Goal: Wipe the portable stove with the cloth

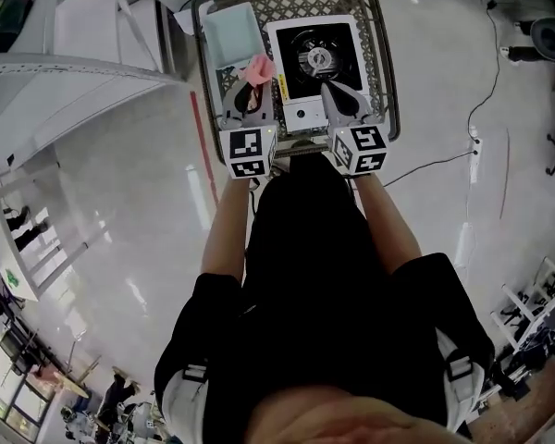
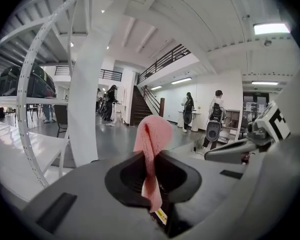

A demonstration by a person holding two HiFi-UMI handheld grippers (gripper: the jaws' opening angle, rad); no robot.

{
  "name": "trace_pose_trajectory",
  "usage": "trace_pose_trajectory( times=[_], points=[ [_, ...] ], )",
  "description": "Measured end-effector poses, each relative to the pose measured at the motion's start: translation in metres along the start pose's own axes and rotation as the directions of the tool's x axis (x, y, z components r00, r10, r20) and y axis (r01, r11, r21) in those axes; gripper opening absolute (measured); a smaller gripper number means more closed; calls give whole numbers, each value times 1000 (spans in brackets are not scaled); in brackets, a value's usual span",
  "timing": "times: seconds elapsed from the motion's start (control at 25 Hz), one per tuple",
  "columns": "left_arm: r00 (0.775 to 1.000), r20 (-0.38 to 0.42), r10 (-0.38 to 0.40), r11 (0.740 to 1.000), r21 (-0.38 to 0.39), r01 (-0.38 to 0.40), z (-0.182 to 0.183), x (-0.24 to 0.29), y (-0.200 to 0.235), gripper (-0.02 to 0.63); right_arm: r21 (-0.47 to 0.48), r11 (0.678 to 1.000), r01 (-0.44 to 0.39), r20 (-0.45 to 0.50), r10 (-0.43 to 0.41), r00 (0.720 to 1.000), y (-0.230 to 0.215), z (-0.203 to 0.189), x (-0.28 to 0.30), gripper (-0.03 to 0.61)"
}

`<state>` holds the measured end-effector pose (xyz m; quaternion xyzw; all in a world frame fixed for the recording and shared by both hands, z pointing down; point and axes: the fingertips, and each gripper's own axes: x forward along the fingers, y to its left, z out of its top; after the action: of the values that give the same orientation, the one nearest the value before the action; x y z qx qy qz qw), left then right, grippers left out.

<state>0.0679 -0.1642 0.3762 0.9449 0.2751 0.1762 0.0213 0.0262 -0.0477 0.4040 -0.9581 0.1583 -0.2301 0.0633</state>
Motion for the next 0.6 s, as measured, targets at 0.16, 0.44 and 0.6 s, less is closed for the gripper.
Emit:
trace_pose_trajectory(
  times=[0.16,0.44,0.6],
  points=[
    [1000,21,3,999,-44,-3,-3,-24,-12,31,-48,998,47,50,-45,998,10,14,-24,3],
    [998,62,9,998,-56,-6,0,-56,-31,31,-126,988,91,92,-80,993,19,24,-60,2],
    [998,59,7,997,-79,-2,-1,-68,-41,31,-136,987,89,95,-77,993,21,23,-68,2]
  ],
)
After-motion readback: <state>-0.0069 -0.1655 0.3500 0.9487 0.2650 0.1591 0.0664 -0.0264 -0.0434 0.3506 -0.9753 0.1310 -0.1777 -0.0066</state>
